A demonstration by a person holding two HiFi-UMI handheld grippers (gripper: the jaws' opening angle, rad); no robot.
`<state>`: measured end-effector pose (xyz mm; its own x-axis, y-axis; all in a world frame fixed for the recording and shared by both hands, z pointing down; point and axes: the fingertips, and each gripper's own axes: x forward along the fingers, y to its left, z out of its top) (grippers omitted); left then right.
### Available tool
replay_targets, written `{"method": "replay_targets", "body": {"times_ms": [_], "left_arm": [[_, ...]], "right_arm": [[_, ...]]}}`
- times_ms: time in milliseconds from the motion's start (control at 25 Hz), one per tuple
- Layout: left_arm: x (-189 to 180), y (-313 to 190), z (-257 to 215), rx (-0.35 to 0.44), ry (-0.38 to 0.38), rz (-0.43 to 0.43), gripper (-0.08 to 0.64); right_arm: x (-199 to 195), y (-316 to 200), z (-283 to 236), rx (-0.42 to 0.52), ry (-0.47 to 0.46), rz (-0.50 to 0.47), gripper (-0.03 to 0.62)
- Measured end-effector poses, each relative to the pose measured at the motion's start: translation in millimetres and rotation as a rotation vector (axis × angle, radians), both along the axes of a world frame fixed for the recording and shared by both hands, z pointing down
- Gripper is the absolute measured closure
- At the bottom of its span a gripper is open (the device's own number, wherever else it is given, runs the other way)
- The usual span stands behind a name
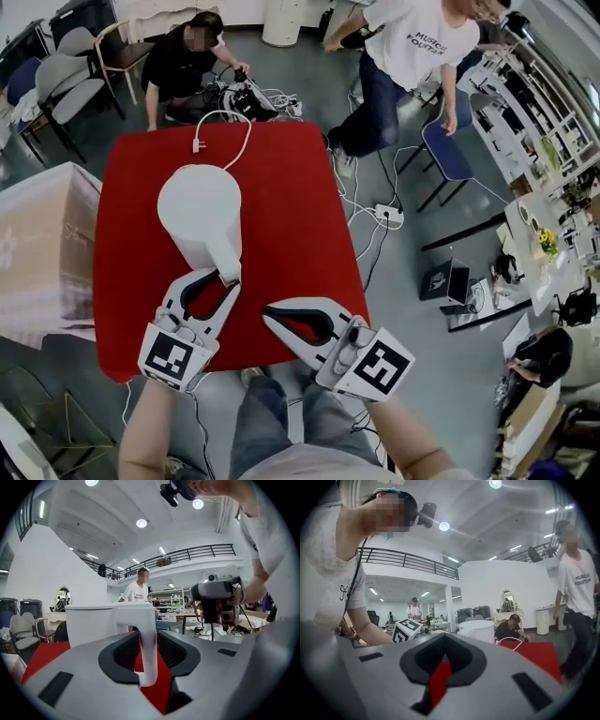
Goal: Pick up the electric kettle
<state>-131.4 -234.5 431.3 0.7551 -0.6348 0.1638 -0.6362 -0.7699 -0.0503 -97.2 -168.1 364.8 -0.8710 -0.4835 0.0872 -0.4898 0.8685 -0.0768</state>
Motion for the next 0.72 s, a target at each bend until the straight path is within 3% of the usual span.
{"method": "replay_targets", "body": {"times_ms": [560, 720], "left_arm": [[19, -13, 12, -0.031, 0.024, 0.038, 0.445], [26, -18, 18, -0.022, 0.000, 0.049, 0.446]], "right_arm": [[14, -4, 11, -0.025, 0.012, 0.046, 0.589], [16, -5, 15, -0.030, 0.019, 0.055, 0.589]]}}
